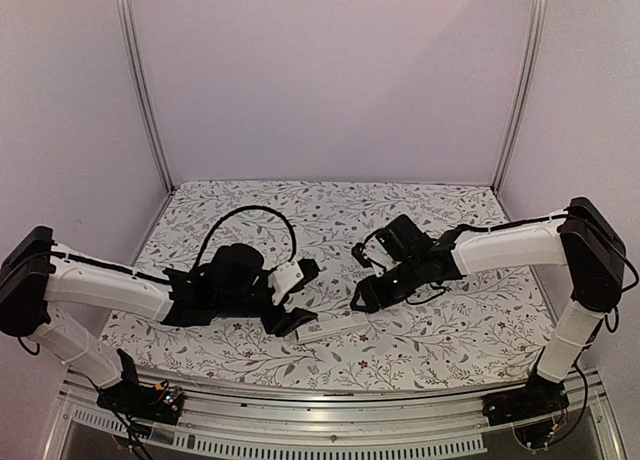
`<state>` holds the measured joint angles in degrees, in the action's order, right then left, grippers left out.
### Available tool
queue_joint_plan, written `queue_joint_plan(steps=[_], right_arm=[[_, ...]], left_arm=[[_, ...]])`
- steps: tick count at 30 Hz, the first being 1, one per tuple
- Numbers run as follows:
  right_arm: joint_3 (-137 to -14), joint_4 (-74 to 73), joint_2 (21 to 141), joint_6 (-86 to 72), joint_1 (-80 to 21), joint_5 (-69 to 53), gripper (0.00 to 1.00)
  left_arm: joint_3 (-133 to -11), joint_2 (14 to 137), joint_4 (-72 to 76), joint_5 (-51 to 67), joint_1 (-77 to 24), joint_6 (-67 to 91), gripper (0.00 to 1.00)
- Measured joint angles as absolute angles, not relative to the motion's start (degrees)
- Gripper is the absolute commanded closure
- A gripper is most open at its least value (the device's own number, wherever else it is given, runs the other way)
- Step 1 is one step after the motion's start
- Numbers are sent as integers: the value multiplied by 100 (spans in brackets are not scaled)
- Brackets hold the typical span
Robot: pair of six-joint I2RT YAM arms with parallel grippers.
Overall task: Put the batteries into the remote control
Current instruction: Adjust the battery cover on the remote control without the battery cover.
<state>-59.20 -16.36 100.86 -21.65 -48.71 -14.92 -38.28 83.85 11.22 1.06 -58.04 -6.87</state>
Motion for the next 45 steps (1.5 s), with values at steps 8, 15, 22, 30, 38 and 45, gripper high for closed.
queue_joint_plan(steps=[8,15,22,30,38,45], right_arm=[[-5948,-768,9459,213,-5059,-2187,25],[-6163,-526,10040,2689,-5896,-2311,21],[-6628,-683,10989,3594,-5994,-2123,20],[-7074,-727,11382,3972,-5994,-1977,23],[-7185,-1007,11644,4204,-5994,-1986,35],[-7188,-1055,11644,4270,-5994,-1964,52]], left_arm=[[-3391,7424,1304,-792,-5478,123,25],[-2884,6879,1339,-1883,-5240,867,18],[-2453,6451,1369,-2381,-4882,1284,17],[-2383,6501,1490,-2394,-4818,1310,17],[-2342,6530,1562,-2394,-4770,1208,17],[-2340,6530,1568,-2383,-4748,1199,16]])
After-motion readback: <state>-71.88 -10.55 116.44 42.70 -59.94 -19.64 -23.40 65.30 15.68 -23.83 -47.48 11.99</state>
